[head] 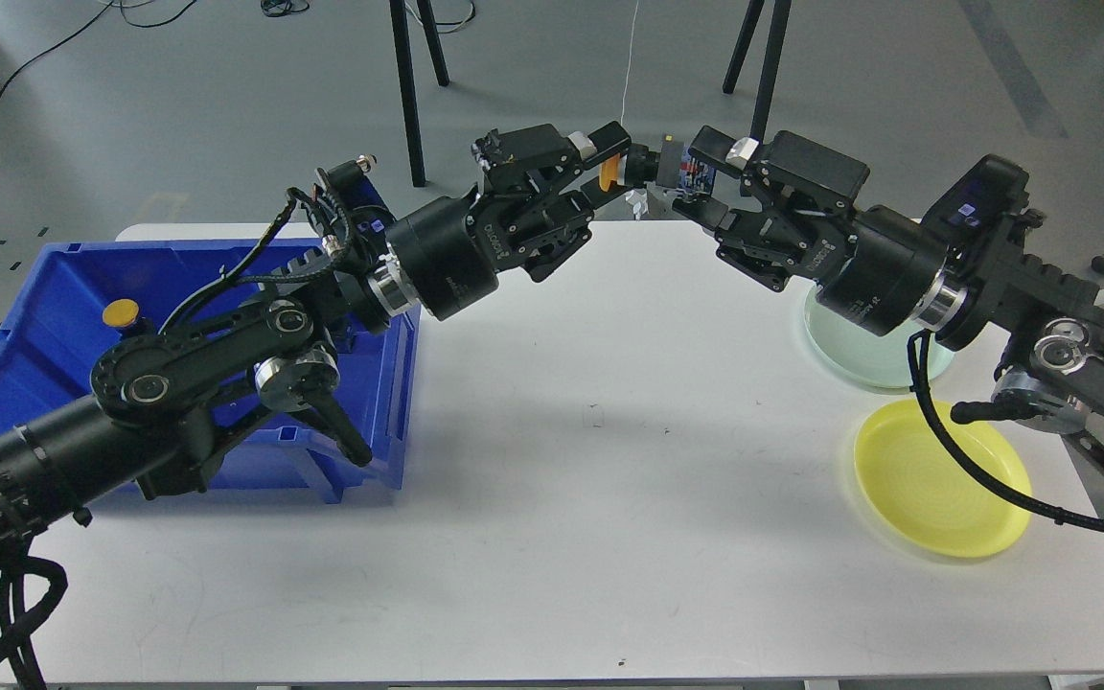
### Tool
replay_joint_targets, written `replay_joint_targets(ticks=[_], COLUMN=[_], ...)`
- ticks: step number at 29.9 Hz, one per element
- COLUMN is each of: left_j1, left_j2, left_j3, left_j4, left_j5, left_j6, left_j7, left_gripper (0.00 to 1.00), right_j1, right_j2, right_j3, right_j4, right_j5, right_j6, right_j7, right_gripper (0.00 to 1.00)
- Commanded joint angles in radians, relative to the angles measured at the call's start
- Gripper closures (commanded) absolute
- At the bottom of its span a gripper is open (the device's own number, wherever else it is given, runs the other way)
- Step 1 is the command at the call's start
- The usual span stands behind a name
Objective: Pass button and place on color plate
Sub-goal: 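Grasp the button with the right gripper and open the left gripper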
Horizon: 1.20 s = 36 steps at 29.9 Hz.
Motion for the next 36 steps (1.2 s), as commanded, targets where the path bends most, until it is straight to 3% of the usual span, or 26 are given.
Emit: replay_joint_targets(ticks=[1, 9, 19, 28, 32, 36], left_j1=[-0.001, 0.001, 0.003, 0.004, 0.006, 0.007], left_j2=[0.000, 0.000, 0.000, 0.000, -0.001, -0.012], left_j3=[0.000, 0.000, 0.000, -0.001, 0.000, -0.003], left_j4=[0.002, 0.002, 0.004, 0.004, 0.004, 0.004], left_j5=[-0.003, -0.003, -0.001, -0.001, 0.000, -0.006], left_j6=[-0.005, -0.005, -0.025, -0.024, -0.024, -0.014], left_j7=[0.000, 0.000, 0.000, 0.000, 0.000, 0.000], left_gripper=[0.82, 0.82, 0.82, 0.79, 0.69, 0.39], right_j1=[-0.002, -0.001, -0.001, -0.004, -0.005, -0.007], right_j2=[0.000, 0.008, 0.020, 0.034, 0.032, 0.029], right_j3=[0.001, -0.001, -0.007, -0.009, -0.009, -0.009], right_j4=[0.000, 0.000, -0.001, 0.000, 0.000, 0.000], right_j5=[0.001, 0.000, -0.054, -0.049, -0.048, -0.046], right_j6=[0.000, 0.000, -0.002, -0.044, -0.049, -0.058], right_j7=[0.000, 0.000, 0.000, 0.000, 0.000, 0.000], right_gripper=[0.34, 0.44, 0.86, 0.99, 0.99, 0.99])
